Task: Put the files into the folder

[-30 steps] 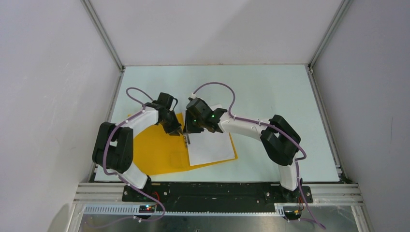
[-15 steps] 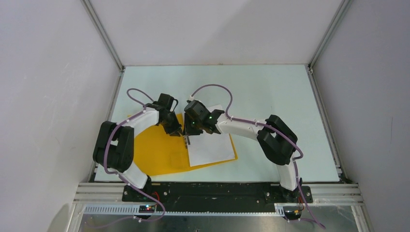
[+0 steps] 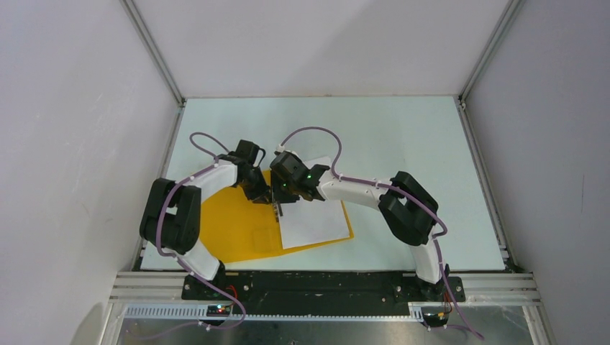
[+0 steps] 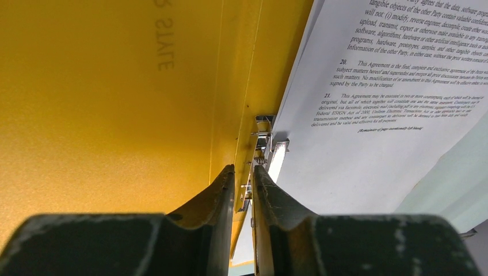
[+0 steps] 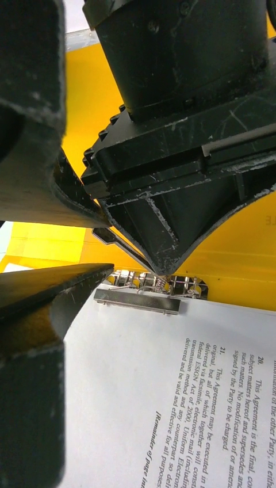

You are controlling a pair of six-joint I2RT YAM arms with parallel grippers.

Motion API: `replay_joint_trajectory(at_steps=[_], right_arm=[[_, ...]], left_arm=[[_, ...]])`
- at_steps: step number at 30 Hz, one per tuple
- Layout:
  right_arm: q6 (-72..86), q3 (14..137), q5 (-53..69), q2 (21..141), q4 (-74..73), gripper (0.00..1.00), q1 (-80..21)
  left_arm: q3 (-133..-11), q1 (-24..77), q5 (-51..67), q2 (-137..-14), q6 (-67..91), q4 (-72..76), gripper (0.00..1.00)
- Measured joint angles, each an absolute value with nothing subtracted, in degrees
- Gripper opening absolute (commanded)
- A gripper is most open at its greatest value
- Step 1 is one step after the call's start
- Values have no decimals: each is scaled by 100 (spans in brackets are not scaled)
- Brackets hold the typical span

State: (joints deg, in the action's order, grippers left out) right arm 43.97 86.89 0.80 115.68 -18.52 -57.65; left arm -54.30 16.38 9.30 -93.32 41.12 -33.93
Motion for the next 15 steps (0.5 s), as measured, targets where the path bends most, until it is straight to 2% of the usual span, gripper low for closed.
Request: replay_joint_trajectory(at_steps=[15], right_arm=[[4375,8691,-67,11642,-1861,31,-5929]], left_arm=[[-5430,1640,939,-9389,4112,-3361,24]])
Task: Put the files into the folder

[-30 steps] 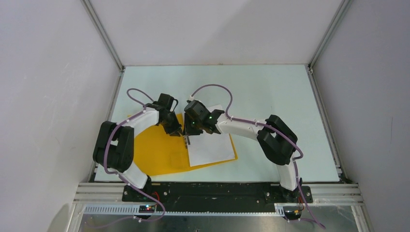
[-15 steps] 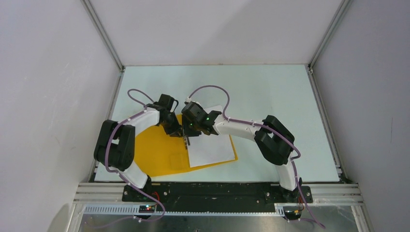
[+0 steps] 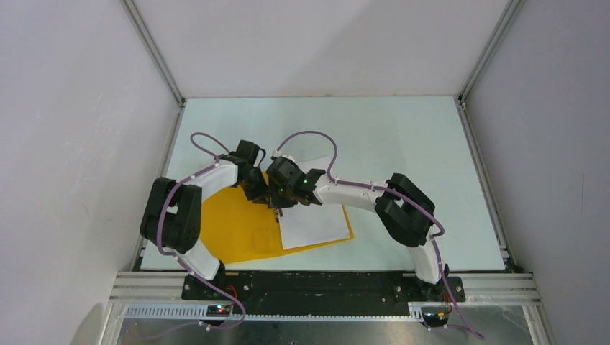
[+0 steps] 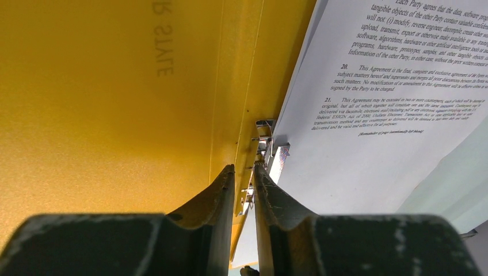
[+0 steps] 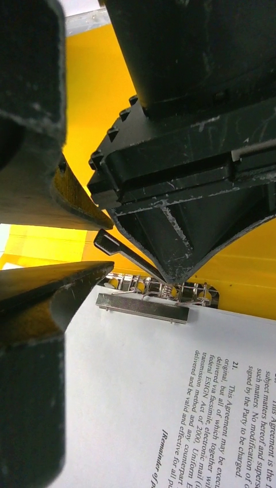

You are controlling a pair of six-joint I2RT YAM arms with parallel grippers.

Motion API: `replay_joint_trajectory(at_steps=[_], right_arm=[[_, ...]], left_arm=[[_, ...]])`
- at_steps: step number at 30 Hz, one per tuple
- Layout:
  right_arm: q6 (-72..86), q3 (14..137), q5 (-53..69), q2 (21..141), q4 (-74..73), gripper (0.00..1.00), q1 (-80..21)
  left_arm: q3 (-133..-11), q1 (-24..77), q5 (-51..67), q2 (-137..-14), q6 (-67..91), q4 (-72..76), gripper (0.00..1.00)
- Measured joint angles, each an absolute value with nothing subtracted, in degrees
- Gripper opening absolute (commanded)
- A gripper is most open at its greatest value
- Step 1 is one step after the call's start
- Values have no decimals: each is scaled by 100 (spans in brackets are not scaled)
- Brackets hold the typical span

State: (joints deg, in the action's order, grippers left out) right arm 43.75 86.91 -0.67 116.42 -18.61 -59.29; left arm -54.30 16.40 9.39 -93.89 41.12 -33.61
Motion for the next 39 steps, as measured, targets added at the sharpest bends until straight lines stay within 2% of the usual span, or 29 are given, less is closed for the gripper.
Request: replay_joint_trajectory(at_steps=[24,39], right_arm=[[4296,8748,-375,11673,-1900,39,-5953],[4178,8895,-497,11675,-1981,38,-6012]], left_arm=[[-5430,1651,928,-9452,4108,-3363,24],[-5430,1651,930,-9452,4110,-3361,24]])
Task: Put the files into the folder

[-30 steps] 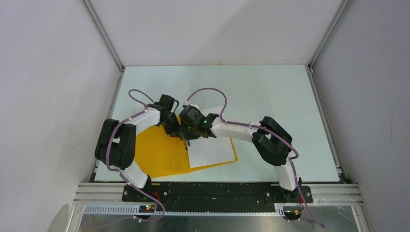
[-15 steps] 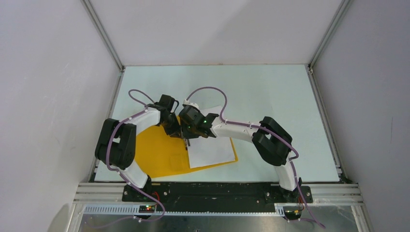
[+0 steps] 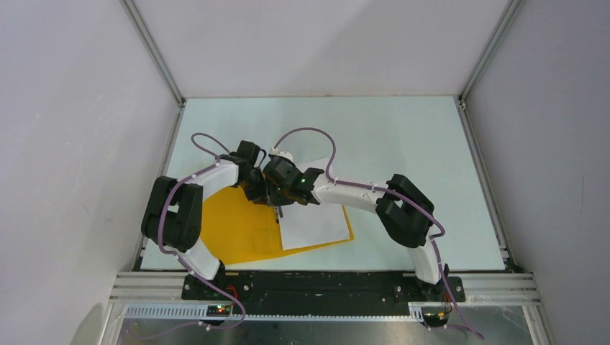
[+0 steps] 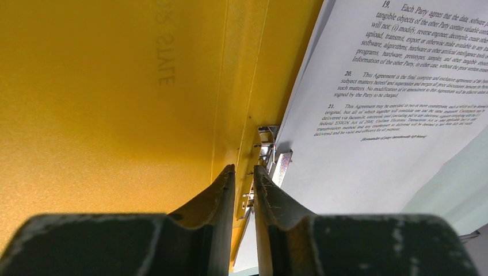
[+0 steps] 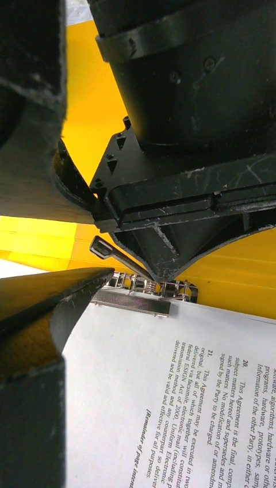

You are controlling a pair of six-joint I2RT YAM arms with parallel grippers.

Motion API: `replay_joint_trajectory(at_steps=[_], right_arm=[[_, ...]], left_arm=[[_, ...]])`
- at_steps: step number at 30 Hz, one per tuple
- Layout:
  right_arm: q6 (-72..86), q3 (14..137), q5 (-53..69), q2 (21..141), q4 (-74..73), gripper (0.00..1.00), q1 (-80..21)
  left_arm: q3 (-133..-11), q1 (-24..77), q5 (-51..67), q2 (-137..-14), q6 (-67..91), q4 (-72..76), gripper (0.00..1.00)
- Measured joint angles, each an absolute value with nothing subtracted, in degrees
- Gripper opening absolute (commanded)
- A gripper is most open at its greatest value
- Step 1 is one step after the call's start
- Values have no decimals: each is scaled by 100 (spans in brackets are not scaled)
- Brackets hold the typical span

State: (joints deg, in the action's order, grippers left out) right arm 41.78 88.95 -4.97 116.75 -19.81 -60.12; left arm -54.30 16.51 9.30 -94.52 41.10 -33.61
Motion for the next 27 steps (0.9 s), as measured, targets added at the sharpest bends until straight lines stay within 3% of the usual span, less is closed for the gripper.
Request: replay_joint_trajectory(at_steps=[27], right_arm=[[4174,9048,-716,11684,-2252,20,-6053]], left_arm=[[-5430,1656,930,-9452,4108,-3358,24]])
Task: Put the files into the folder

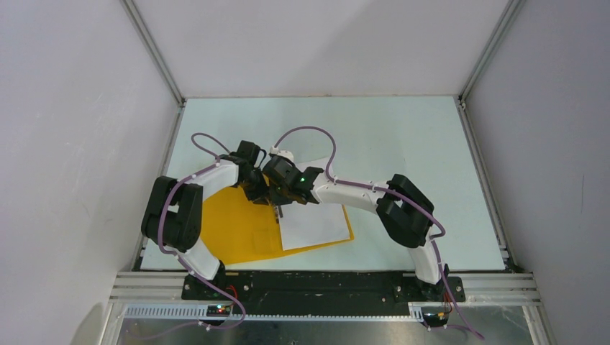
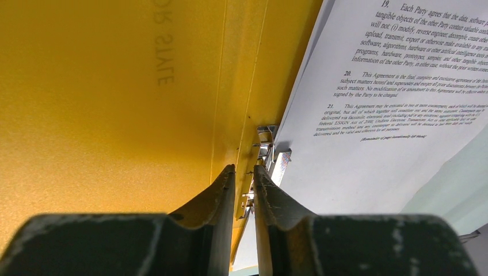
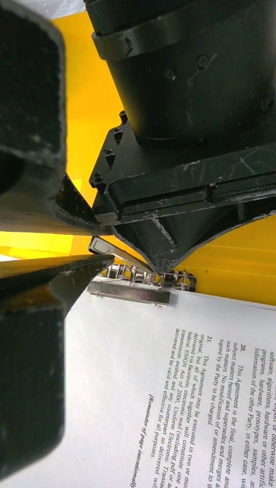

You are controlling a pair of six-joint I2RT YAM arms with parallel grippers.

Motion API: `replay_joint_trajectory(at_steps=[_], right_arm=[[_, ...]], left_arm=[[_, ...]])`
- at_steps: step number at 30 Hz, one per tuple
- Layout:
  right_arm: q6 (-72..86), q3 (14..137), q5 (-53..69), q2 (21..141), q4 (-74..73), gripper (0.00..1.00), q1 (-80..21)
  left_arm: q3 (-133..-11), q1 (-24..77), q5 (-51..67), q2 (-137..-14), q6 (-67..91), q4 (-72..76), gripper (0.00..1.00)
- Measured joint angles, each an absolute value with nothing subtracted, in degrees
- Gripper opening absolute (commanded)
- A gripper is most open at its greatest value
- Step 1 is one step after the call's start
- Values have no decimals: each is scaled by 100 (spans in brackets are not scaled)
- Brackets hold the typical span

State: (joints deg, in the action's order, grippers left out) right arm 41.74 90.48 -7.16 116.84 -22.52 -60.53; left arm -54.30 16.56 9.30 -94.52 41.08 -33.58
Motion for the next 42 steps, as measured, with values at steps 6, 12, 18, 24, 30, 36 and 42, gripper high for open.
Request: replay_joint_trajectory(at_steps=[6,12,18,24,30,36,42], right_arm=[[4174,9039,-711,11684,-2274,17,-6082],[4198,8890,-670,11679,-2231,15,-6167],[4261,8691,-661,11664,-2169,14,-6230],[4353,8521,-668,11607,-2088,12,-6241],[4405,8431,-685,11603,-2067,12,-6252],[4460,8298,-714,11603,-2018,11,-6272],[4501,8250,-751,11611,-2012,10,-6285]], left_arm=[[-5430,1656,932,-9452,4106,-3358,25],[-5433,1656,945,-9452,4101,-3367,27],[-5454,1656,967,-9452,4095,-3378,27],[-5454,1656,972,-9452,4088,-3382,26],[-5454,1656,969,-9489,4084,-3382,24],[-5454,1656,972,-9555,4082,-3352,24],[-5454,1656,1011,-9561,4040,-3334,29]])
